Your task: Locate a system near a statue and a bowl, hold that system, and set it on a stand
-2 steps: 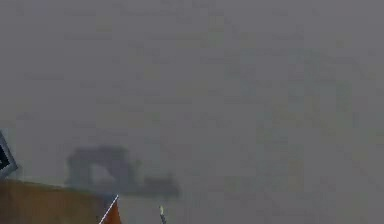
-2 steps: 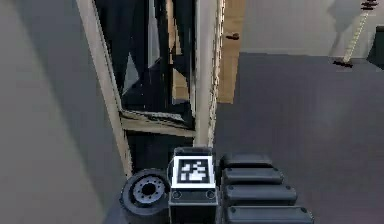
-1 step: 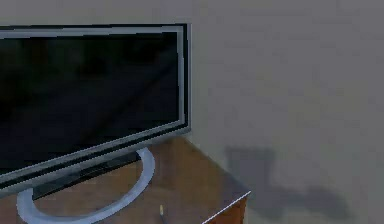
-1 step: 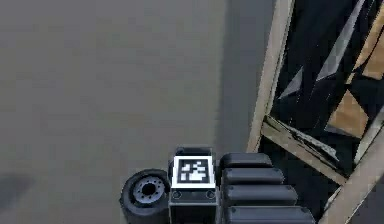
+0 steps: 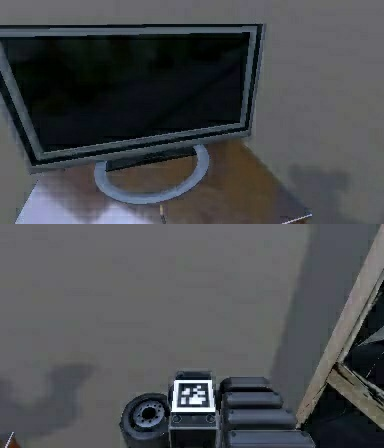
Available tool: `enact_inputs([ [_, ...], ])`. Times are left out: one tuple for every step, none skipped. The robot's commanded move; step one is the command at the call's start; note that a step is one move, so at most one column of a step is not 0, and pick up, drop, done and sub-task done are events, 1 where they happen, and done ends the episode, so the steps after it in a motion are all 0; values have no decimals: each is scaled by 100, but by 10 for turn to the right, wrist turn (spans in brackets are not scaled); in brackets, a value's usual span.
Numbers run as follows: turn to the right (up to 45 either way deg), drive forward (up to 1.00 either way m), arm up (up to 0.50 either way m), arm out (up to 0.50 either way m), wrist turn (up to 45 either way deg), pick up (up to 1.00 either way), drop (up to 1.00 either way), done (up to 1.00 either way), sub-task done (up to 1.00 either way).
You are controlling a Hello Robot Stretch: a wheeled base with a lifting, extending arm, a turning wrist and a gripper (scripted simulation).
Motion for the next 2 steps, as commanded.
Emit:
enact_inputs([
  [450, 0, 0, 0, 0, 0, 0, 0, 0],
  [450, 0, 0, 0, 0, 0, 0, 0, 0],
])
